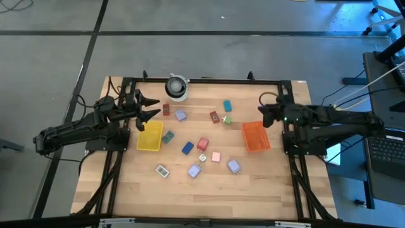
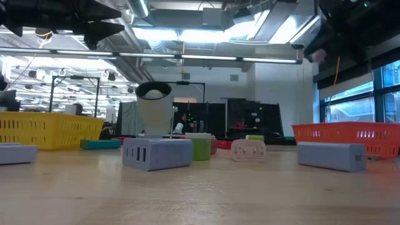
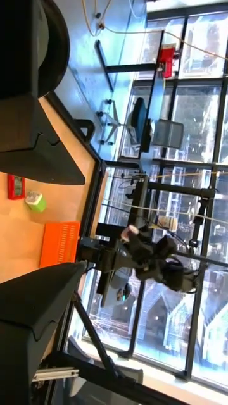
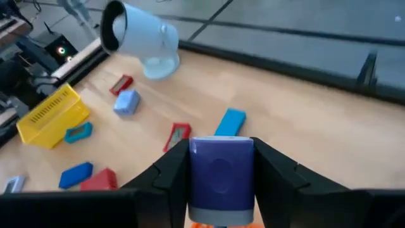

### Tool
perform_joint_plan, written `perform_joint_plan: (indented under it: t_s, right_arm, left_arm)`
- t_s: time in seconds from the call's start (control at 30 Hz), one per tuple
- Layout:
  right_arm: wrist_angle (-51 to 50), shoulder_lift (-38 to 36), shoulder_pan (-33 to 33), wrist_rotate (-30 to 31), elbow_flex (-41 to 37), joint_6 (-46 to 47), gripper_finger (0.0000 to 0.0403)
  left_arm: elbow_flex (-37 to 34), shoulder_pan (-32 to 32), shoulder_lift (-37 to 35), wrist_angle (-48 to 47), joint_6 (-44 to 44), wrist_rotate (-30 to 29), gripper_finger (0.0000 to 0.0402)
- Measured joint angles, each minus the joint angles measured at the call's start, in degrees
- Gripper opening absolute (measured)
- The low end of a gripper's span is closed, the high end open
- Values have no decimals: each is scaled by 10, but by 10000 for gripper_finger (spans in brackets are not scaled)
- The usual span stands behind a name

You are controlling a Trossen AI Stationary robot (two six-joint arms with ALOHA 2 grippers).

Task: Pick & Place Office items
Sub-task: Put the purple charger adapter into the orange basket

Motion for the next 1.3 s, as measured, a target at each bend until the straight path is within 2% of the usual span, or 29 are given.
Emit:
perform_joint_plan:
  t_s: [0.23, 0.5, 0.77, 0.93, 1.13, 1.3]
  right_arm:
    - [31, 16, 73, 5, -57, 88, 136]
    - [35, 114, 127, 0, -59, 173, 136]
    - [39, 242, 120, -45, -59, 237, 136]
    - [41, 293, 99, -84, -53, 249, 136]
    - [36, 328, 60, -120, -26, 207, 136]
    - [-7, 356, 26, -146, -15, 191, 137]
  left_arm:
    - [0, 0, 0, -3, 4, 20, 210]
    - [0, 0, 7, -8, -2, 32, 210]
    - [0, 0, 30, -8, -26, 30, 210]
    - [0, 0, 39, -8, -31, 30, 210]
    - [0, 0, 41, -8, -37, 30, 210]
    - [0, 0, 41, -8, -42, 30, 210]
